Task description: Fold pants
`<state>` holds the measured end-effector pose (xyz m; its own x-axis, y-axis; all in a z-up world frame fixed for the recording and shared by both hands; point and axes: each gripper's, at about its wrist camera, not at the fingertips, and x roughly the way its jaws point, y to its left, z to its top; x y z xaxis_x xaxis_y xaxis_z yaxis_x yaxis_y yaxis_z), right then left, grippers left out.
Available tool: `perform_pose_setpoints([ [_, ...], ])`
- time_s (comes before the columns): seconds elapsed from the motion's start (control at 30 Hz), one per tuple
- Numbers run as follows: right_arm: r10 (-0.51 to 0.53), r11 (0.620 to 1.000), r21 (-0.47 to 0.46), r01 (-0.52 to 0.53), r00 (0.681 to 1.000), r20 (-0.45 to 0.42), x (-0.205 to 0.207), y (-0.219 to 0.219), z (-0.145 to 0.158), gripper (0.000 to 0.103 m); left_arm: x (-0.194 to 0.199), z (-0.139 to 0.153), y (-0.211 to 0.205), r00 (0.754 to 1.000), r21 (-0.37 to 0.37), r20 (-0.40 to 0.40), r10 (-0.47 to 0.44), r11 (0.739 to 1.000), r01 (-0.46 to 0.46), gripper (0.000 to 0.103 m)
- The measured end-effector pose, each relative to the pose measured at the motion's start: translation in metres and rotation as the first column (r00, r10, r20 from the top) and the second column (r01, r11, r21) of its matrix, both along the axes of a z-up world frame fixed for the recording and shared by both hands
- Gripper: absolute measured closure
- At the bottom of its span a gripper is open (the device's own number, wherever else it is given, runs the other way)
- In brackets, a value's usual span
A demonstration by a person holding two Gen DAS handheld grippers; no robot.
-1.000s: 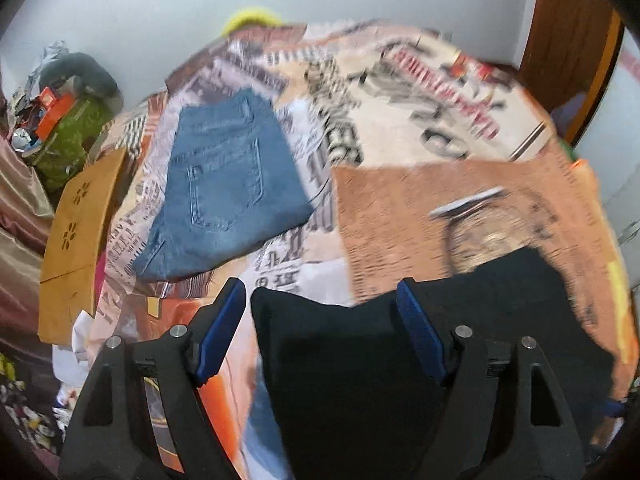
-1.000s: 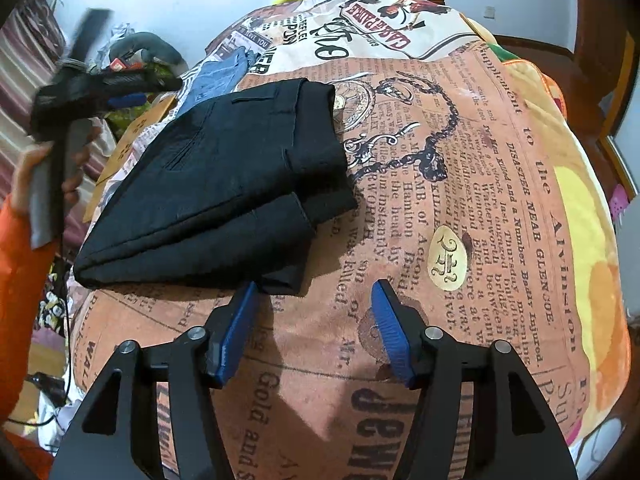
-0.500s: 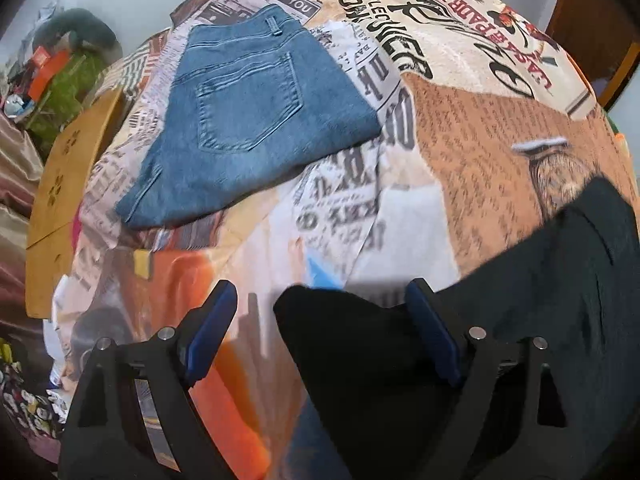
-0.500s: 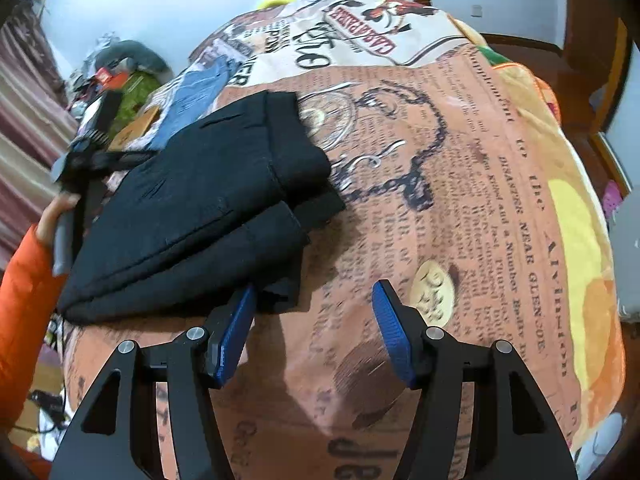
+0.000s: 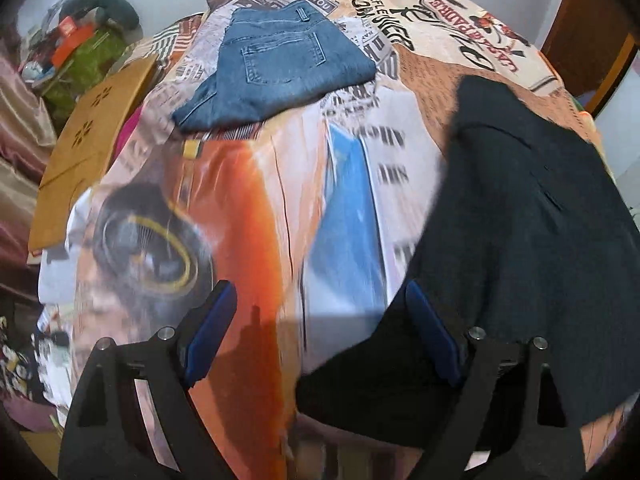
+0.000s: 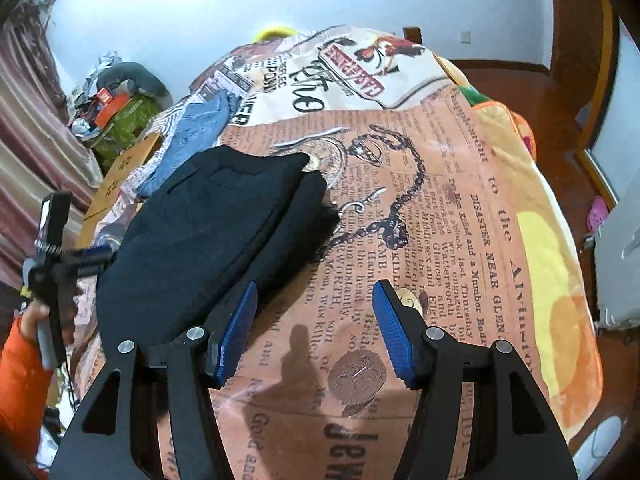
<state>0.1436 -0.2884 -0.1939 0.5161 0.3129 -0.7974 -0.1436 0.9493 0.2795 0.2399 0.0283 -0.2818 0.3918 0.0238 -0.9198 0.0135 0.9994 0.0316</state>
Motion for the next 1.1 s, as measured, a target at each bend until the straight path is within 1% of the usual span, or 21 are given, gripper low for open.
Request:
perform_pose_setpoints([
  [0.17,0.024,1.0,-0.01,-0.024,1.0,0.014,-0.008,0.012,0.004,0.047,-0.037,0.007,0.0,1.0,-0.081,0.005,0.025,0.996,-0.024,0.016],
  [0.23,0.037,0.999,-0.014,-0.037,0.999,0.018,-0.011,0.017,0.005,0.047,-0.047,0.01,-0.002,1.0,-0.098,0.01,0.027,0.995,-0.026,0.016],
  [0.3,0.049,0.999,-0.021,-0.049,0.999,0.019,-0.013,0.022,0.006,0.047,-0.054,0.014,-0.004,1.0,-0.098,0.02,0.019,0.995,-0.017,0.016],
  [0.43,0.076,0.997,-0.033,-0.076,0.997,0.027,-0.014,0.029,0.008,0.047,-0.055,0.027,-0.007,0.999,-0.064,0.033,-0.022,0.998,0.024,0.016],
  [0.6,0.106,0.994,-0.038,-0.104,0.993,0.046,-0.006,0.037,0.013,0.047,-0.04,0.056,-0.007,0.994,-0.058,0.1,-0.053,0.997,0.058,0.016],
  [0.77,0.105,0.994,-0.031,-0.104,0.993,0.061,0.012,0.043,0.014,0.047,-0.007,0.079,-0.017,0.983,-0.084,0.165,-0.087,0.991,0.102,0.016],
  [0.83,0.116,0.993,-0.03,-0.114,0.991,0.066,0.019,0.045,0.013,0.047,0.004,0.082,-0.023,0.977,-0.09,0.183,-0.112,0.987,0.13,0.016],
  [0.93,0.138,0.99,-0.053,-0.134,0.988,0.074,0.035,0.053,0.011,0.047,0.028,0.082,-0.035,0.97,-0.093,0.191,-0.151,0.981,0.171,0.016],
  [1.0,0.157,0.986,-0.071,-0.151,0.985,0.078,0.046,0.058,0.009,0.047,0.041,0.08,-0.044,0.967,-0.073,0.188,-0.172,0.979,0.188,0.016],
  [1.1,0.184,0.98,-0.095,-0.176,0.98,0.081,0.065,0.066,0.006,0.047,0.056,0.072,-0.056,0.959,-0.043,0.186,-0.215,0.973,0.227,0.02],
])
